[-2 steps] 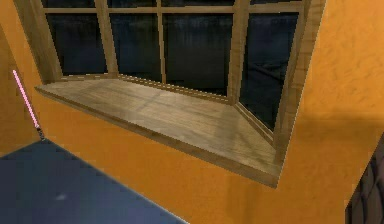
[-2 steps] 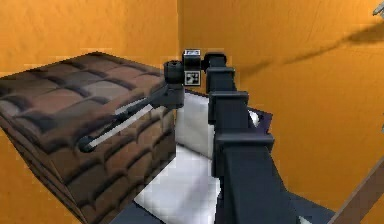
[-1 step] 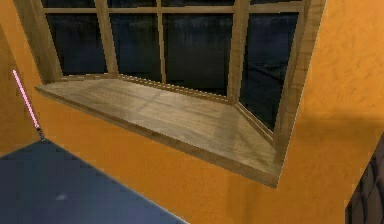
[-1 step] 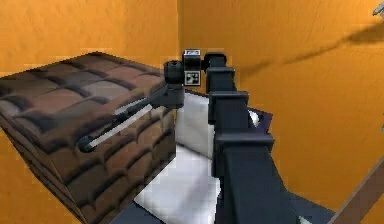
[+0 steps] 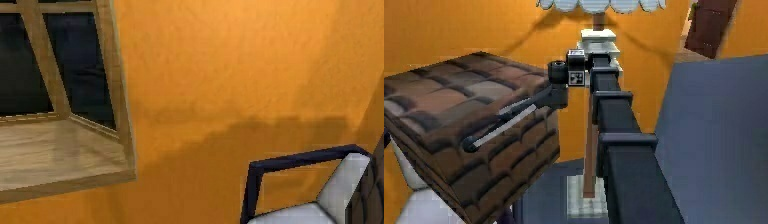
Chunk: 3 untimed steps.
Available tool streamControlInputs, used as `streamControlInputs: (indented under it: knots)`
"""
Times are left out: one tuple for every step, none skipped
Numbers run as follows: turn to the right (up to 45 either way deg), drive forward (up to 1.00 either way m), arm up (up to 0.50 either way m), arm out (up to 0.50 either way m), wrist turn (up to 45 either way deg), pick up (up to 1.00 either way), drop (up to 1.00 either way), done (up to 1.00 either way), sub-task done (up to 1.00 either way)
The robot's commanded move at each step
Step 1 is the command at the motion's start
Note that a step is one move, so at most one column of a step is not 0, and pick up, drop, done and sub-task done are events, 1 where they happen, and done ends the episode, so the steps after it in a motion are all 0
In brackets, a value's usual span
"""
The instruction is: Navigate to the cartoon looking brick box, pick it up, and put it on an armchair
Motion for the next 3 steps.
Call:
streamControlInputs:
  knots:
    - [45.0, 0.0, 0.0, 0.0, 0.0, 0.0, 0.0, 0.0, 0.0]
    - [3.0, 0.0, 0.0, 0.0, 0.0, 0.0, 0.0, 0.0, 0.0]
    - [0.0, 0.2, 0.0, 0.0, 0.0, 0.0, 0.0, 0.0, 0.0]
